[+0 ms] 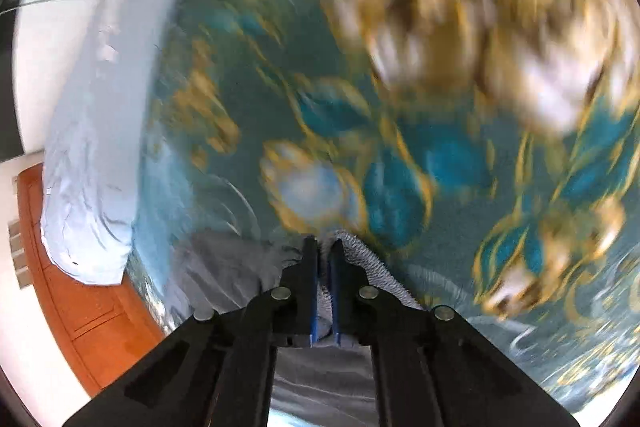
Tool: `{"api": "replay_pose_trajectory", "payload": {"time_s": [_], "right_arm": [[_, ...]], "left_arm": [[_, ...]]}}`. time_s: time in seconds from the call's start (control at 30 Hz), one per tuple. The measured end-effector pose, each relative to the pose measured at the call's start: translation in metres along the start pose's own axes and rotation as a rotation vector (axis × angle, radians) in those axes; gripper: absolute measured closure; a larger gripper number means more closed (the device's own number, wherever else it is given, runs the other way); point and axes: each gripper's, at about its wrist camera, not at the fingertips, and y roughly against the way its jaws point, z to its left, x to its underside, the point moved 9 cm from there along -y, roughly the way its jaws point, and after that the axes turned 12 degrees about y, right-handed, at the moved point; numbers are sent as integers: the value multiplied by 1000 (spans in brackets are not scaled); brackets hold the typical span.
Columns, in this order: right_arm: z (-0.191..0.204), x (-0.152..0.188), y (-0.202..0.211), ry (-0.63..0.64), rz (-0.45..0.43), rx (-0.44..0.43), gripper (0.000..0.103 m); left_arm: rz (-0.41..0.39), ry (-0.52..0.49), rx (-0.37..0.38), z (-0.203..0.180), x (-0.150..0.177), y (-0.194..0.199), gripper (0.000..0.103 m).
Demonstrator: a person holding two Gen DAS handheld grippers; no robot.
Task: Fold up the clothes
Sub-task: 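Carry the waistband with the right gripper over toward the leg cuffs, then open the right gripper and lay the waistband on the folded legs, then grasp the ribbed leg cuffs with the left gripper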
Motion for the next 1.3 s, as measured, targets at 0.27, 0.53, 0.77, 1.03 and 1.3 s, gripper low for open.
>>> {"api": "replay_pose_trajectory", "payload": {"time_s": [0.27,0.53,0.77,1.03,1.3], "right_arm": [[10,-24,12,-31,-53,26,95],[12,-8,71,-26,-165,70,73],[55,65,99,10,-181,58,71],[148,165,73,145,-105,105,36],[180,218,37,250,15,304,24]], "left_arm": [[20,32,38,16,-9,-3,45],[37,92,140,10,-37,-6,45],[123,197,290,-16,-110,-34,45],[203,119,290,-66,-183,-85,45],[277,114,327,-105,-216,-134,43]]}}
